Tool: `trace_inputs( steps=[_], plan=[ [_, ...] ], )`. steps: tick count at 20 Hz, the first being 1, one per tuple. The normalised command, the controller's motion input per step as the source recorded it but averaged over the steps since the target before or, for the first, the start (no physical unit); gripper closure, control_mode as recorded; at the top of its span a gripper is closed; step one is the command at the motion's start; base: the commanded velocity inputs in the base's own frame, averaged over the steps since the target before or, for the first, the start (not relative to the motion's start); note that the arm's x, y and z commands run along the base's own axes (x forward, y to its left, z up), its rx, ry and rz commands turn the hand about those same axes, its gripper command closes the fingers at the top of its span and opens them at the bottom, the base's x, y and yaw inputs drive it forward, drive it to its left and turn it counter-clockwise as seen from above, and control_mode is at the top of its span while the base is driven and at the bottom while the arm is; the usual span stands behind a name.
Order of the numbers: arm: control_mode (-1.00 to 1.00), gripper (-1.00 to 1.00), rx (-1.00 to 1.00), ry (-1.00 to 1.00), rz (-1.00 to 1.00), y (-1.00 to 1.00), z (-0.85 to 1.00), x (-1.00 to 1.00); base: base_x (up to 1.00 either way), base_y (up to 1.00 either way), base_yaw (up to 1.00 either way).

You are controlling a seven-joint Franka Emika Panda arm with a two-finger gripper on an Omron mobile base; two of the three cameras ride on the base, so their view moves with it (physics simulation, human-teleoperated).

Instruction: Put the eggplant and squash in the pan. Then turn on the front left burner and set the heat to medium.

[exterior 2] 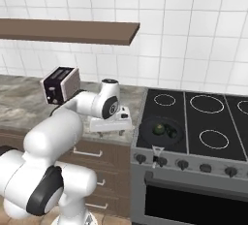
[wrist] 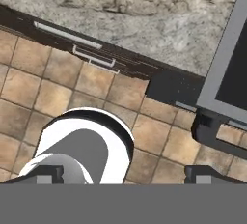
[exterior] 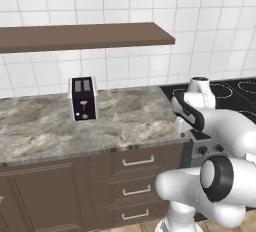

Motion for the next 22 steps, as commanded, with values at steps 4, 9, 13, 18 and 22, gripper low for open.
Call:
trace_inputs(
  steps=[4,9,13,18,22],
  plan=[
    [1.00,-1.00,0.00,0.00,0.00,0.00,0.00,0.00,0.00,0.82,0.00],
    [1.00,-1.00,0.00,0.00,0.00,0.00,0.00,0.00,0.00,0.22,-0.02],
    [1.00,-1.00,0.00,0.00,0.00,0.00,0.00,0.00,0.00,-0.04,-0.10],
    [1.00,-1.00,0.00,0.00,0.00,0.00,0.00,0.00,0.00,0.00,-0.13],
    [1.00,-1.00,0.00,0.00,0.00,0.00,0.00,0.00,0.00,0.00,-0.01]
  ],
)
